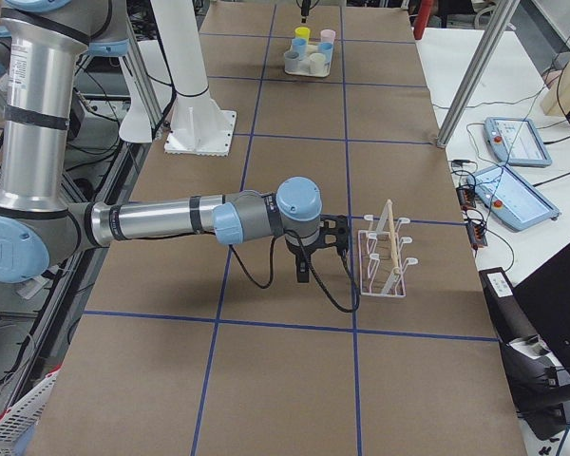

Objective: Transfer IKEA cup to right arm and place on rack

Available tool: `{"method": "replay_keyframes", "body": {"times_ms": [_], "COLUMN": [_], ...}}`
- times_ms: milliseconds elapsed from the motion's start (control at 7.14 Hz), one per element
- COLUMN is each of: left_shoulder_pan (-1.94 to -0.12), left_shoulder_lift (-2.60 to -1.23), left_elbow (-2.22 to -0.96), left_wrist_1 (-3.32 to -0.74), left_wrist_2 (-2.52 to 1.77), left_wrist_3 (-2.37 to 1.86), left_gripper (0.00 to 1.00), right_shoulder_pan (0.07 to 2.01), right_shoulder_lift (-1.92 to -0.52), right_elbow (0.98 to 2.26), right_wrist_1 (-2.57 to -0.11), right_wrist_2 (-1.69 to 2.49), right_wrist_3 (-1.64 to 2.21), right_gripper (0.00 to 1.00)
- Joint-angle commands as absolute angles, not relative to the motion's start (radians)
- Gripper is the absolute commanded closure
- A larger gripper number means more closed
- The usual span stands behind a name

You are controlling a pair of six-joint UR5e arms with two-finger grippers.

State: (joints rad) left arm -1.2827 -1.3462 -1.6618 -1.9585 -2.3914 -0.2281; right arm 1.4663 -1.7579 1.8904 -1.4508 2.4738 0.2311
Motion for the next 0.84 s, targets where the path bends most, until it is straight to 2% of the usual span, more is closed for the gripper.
{"method": "replay_keyframes", "body": {"times_ms": [0,280,420,700], "left_shoulder_pan": [-1.237,-1.218,-1.216,-1.216], "left_shoulder_lift": [-1.348,-1.354,-1.356,-1.365], "left_elbow": [-1.634,-1.615,-1.609,-1.608], "left_wrist_1": [-1.962,-1.962,-1.962,-1.96], "left_wrist_2": [-2.391,-2.387,-2.387,-2.387], "left_wrist_3": [-0.227,-0.226,-0.225,-0.233], "left_gripper": [0.01,0.11,0.26,0.94], "right_shoulder_pan": [1.447,1.43,1.428,1.43], "right_shoulder_lift": [-1.759,-1.758,-1.758,-1.759], "right_elbow": [1.89,1.89,1.89,1.89], "right_wrist_1": [-1.45,-1.45,-1.45,-1.451], "right_wrist_2": [2.471,2.468,2.467,2.465], "right_wrist_3": [0.232,0.235,0.235,0.235], "right_gripper": [0.01,0.01,0.01,0.01]}}
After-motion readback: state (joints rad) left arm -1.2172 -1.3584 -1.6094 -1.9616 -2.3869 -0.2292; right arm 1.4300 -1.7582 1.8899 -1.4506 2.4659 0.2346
